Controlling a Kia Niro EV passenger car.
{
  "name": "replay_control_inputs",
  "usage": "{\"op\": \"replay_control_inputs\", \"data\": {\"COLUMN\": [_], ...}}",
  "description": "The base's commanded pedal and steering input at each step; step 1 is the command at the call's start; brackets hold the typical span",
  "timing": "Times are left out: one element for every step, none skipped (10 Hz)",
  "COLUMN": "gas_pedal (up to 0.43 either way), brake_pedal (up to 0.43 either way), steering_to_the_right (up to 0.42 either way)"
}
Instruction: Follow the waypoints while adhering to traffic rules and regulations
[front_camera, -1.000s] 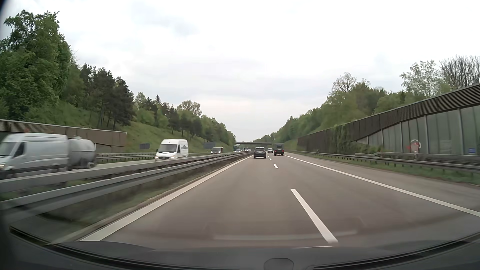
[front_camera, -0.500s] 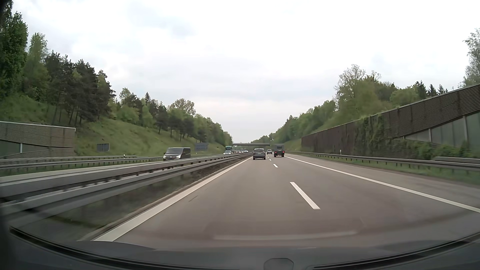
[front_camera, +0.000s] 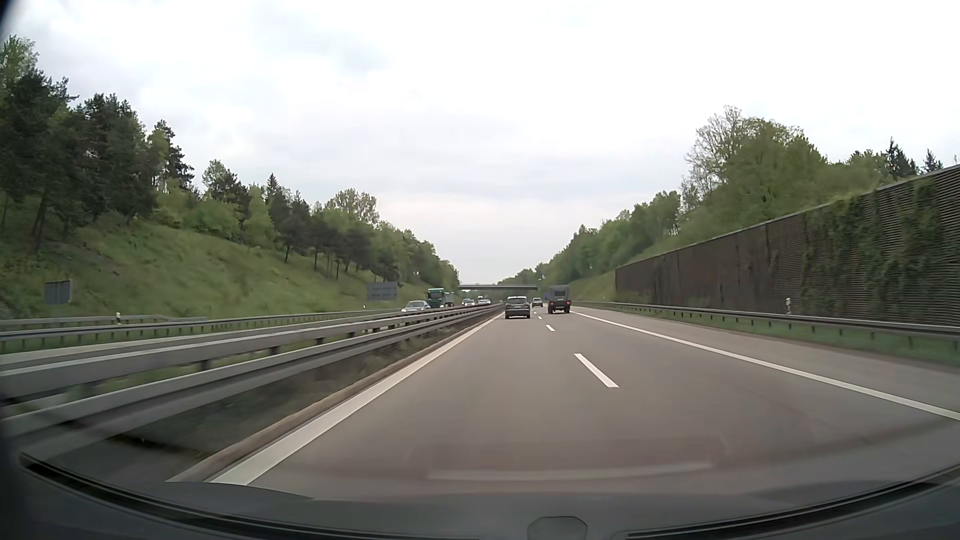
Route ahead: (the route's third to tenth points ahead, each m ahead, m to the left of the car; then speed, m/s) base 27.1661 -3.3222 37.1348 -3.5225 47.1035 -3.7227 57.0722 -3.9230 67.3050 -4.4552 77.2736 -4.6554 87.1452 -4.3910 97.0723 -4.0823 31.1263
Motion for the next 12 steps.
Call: {"op": "replay_control_inputs", "data": {"gas_pedal": [0.280,0.280,0.280,0.280,0.280,0.268,0.268,0.268,0.268,0.268,0.268,0.268], "brake_pedal": [0.000,0.000,0.000,0.000,0.000,0.000,0.000,0.000,0.000,0.000,0.000,0.000], "steering_to_the_right": [0.003,0.002,0.003,0.003,0.002,0.003,0.002,0.003,0.003,0.003,0.003,0.003]}}
